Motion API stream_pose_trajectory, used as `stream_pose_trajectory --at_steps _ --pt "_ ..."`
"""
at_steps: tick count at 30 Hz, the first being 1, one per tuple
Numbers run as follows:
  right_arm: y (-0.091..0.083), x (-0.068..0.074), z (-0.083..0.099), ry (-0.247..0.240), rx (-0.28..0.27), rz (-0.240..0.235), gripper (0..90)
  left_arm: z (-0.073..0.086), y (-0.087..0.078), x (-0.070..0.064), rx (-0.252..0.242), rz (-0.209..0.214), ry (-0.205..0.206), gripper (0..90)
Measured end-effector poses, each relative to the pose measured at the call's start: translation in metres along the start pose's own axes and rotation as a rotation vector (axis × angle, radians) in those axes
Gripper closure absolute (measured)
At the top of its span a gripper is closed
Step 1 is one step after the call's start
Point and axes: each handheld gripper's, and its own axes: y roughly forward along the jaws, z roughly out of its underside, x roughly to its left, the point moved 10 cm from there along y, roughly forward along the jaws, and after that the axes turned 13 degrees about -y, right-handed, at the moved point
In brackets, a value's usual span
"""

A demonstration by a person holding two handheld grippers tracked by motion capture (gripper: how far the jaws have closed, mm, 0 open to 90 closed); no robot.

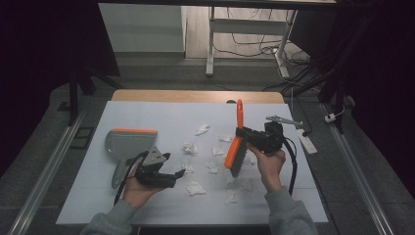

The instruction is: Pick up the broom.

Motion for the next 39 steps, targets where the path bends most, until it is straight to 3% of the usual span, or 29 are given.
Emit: stream_pose_trajectory --at_steps 1,2,4,6,14,21,29,33,39 --pt "0.001 0.003 -0.001 0.0 -0.012 -0.005 70.7 0.0 0.0 0.0 0.0 0.0 0.0 21.6" --pt "0.002 0.006 -0.002 0.0 -0.024 -0.008 70.7 -0.006 0.007 -0.011 -0.006 0.024 0.002 21.7" --pt "0.004 0.009 -0.003 -0.006 -0.031 -0.011 70.7 -0.009 0.01 -0.016 -0.007 0.034 0.006 21.8" --pt "0.007 0.017 -0.006 -0.017 -0.049 -0.018 70.7 -0.014 0.018 -0.03 -0.004 0.041 0.038 21.8" --pt "0.015 0.025 -0.003 0.011 -0.08 -0.023 70.7 -0.021 0.032 -0.045 -0.008 0.069 0.046 22.5" --pt "0.021 0.028 0.0 0.029 -0.103 -0.009 70.7 -0.021 0.038 -0.05 -0.004 0.075 0.058 23.0" --pt "0.032 0.043 0.005 0.044 -0.131 -0.014 70.6 -0.019 0.056 -0.061 0.012 0.086 0.061 26.9" --pt "0.035 0.052 0.007 0.087 -0.15 -0.053 70.6 -0.02 0.067 -0.058 -0.003 0.043 0.036 32.8" --pt "0.037 0.058 0.009 0.081 -0.171 -0.041 70.6 -0.023 0.069 -0.052 -0.037 0.014 0.007 47.2"
